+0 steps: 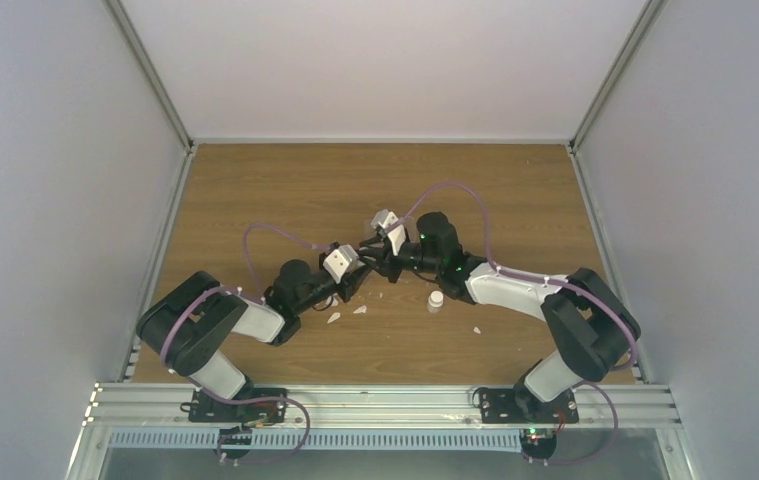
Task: Sort the pills into containers
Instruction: Unscrew the lid of the pill bottle.
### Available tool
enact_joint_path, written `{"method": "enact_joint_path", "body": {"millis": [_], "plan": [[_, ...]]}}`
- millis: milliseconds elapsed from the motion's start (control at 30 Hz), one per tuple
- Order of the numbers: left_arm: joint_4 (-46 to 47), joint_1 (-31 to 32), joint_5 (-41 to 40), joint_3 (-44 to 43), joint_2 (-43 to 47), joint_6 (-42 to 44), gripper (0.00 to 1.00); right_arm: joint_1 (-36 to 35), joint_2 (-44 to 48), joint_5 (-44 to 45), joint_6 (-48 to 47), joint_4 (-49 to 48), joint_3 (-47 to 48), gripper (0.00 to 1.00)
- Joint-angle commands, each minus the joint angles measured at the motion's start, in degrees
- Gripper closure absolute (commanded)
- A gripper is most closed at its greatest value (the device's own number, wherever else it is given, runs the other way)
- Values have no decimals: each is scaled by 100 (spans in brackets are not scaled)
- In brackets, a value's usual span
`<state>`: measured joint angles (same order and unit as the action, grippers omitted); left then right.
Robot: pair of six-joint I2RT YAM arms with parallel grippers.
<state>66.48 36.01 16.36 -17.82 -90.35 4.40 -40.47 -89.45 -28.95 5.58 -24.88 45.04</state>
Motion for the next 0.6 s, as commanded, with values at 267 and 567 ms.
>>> {"method": "enact_joint_path", "body": {"millis": [267, 567], "plan": [[230, 16, 318, -40, 196, 38, 17, -21, 318, 371, -472, 311, 25, 45], [181, 11, 474, -125, 48, 82, 28, -22, 457, 475, -440, 301, -42, 45]]}}
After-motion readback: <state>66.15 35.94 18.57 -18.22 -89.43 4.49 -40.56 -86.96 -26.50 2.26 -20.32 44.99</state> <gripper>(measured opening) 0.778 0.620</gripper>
